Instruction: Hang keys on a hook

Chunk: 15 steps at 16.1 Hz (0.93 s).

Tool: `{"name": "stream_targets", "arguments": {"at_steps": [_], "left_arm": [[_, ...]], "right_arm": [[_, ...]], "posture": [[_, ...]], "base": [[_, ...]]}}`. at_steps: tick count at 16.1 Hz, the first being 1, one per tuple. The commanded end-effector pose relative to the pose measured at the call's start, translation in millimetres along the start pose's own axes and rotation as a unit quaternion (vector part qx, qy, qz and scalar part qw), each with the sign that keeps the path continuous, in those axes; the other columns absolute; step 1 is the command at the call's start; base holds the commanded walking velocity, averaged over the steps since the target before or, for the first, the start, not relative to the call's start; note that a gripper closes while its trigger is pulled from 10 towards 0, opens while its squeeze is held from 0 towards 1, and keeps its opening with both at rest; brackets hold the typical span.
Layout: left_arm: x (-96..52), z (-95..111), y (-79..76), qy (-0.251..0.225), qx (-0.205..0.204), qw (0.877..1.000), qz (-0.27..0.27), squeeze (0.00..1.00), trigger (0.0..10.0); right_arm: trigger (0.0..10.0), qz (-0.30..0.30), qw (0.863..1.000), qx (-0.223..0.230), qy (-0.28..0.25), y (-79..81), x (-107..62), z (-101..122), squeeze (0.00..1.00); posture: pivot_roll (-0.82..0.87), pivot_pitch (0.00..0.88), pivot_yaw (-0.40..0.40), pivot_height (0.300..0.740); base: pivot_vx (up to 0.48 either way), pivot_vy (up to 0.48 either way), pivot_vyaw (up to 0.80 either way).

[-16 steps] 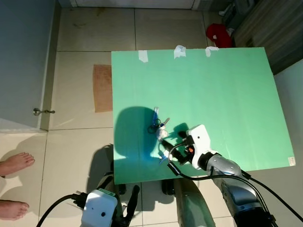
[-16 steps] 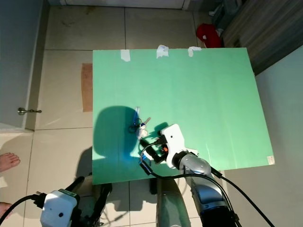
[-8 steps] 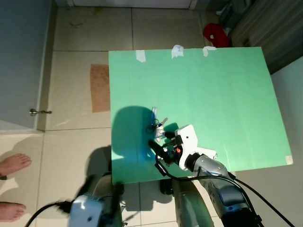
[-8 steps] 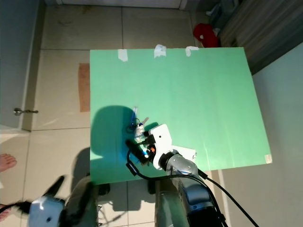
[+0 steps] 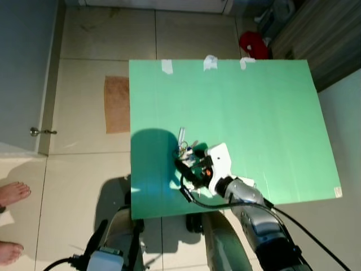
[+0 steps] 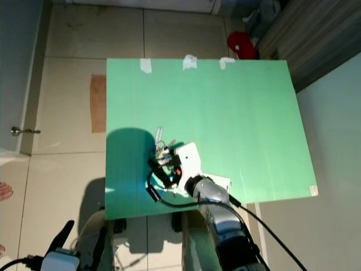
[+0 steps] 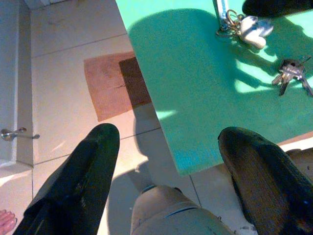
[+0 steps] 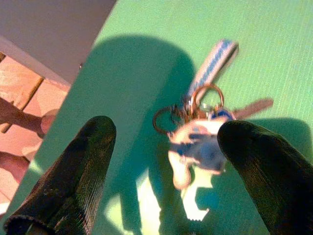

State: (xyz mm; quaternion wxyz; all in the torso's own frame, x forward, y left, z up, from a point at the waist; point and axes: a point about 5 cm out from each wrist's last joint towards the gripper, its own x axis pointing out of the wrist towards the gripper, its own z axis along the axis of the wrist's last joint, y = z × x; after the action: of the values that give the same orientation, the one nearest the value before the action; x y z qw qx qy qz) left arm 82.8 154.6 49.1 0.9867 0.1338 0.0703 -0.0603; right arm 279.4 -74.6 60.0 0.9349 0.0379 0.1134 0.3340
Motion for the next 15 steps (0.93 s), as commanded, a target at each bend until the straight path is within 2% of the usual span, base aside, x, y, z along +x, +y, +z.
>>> {"name": "stream_targets", "arguments": {"at_steps": [1, 4, 6, 9, 15], "left_arm": [[-8.2, -8, -4.5, 0.022, -0.004, 1.0, 0.0, 0.0, 10.0], [-6.9, -7, -9.8, 0.011, -0.017, 1.0, -0.009, 0.0, 10.0], [-7.1, -6, -10.9, 0.01, -0.017, 1.0, -0.007, 0.0, 10.0], [-6.4, -5, -12.3, 0.007, -0.016, 1.0, -0.005, 0.0, 10.0], [-2.4, -2, -18.1, 0.002, -0.018, 1.0, -0.008, 0.0, 10.0]], "right_arm": [[10.0, -0.008, 1.0, -0.001, 0.024, 0.0, -5.0, -16, 0.0], [10.0, -0.006, 0.999, -0.037, 0.028, 1.3, -3.3, -26, 0.0], [10.0, -0.014, 0.998, -0.046, 0.031, -2.5, -1.8, -28, 0.0], [10.0, -0.024, 0.998, -0.048, 0.032, -5.7, 0.5, -33, 0.0], [10.0, -0.029, 0.997, -0.059, 0.03, 2.3, 9.7, -39, 0.0]], "posture": [[0.09, 0.464, -0.148, 0.74], [0.09, 0.469, -0.148, 0.74], [0.09, 0.47, -0.15, 0.74], [0.1, 0.472, -0.151, 0.74], [0.1, 0.474, -0.144, 0.74]], "base": [[0.0, 0.0, 0.0], [0.0, 0.0, 0.0], [0.0, 0.0, 0.0], [0.0, 0.0, 0.0], [0.0, 0.0, 0.0]]}}
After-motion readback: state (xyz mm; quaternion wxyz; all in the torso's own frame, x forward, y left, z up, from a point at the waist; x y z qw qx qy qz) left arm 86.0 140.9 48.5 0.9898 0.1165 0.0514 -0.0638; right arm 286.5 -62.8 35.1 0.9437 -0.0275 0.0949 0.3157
